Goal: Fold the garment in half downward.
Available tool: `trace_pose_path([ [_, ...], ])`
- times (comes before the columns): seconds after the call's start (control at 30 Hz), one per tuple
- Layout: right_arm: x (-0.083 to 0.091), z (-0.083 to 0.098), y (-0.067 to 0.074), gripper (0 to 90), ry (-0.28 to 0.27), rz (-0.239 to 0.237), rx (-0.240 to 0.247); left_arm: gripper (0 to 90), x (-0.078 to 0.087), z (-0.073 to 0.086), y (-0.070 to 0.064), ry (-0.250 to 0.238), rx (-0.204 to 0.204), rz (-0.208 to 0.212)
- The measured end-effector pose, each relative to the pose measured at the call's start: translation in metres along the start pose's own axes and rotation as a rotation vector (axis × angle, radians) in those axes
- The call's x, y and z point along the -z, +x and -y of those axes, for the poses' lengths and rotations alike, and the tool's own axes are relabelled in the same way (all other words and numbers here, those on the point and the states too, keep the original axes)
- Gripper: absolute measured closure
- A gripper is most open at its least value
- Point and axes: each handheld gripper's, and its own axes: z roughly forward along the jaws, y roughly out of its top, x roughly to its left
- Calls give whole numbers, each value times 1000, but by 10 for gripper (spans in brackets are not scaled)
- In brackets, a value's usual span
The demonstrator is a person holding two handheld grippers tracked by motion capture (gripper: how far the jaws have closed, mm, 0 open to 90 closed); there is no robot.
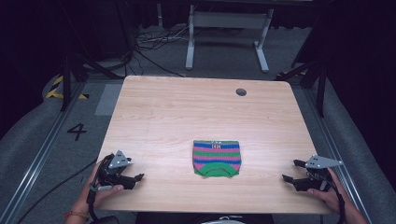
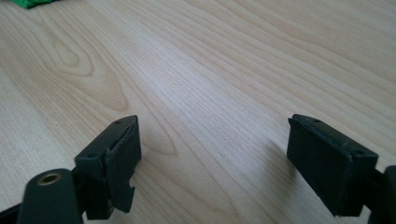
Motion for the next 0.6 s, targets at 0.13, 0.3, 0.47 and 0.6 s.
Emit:
trace_pose_path([
  [0.13, 0, 1, -2, 152, 6, -5, -20, 149, 0, 7, 4, -38, 28, -3],
  [0.3, 0, 1, -2, 146, 8, -1, -23, 147, 0, 8, 3, -38, 37, -12],
  [0.47, -1, 0, -2, 146, 7, 4, -27, 147, 0, 8, 3, -38, 43, -19],
  [0.6, -1, 0, -2, 146, 7, 6, -29, 147, 0, 8, 2, -39, 55, -28],
])
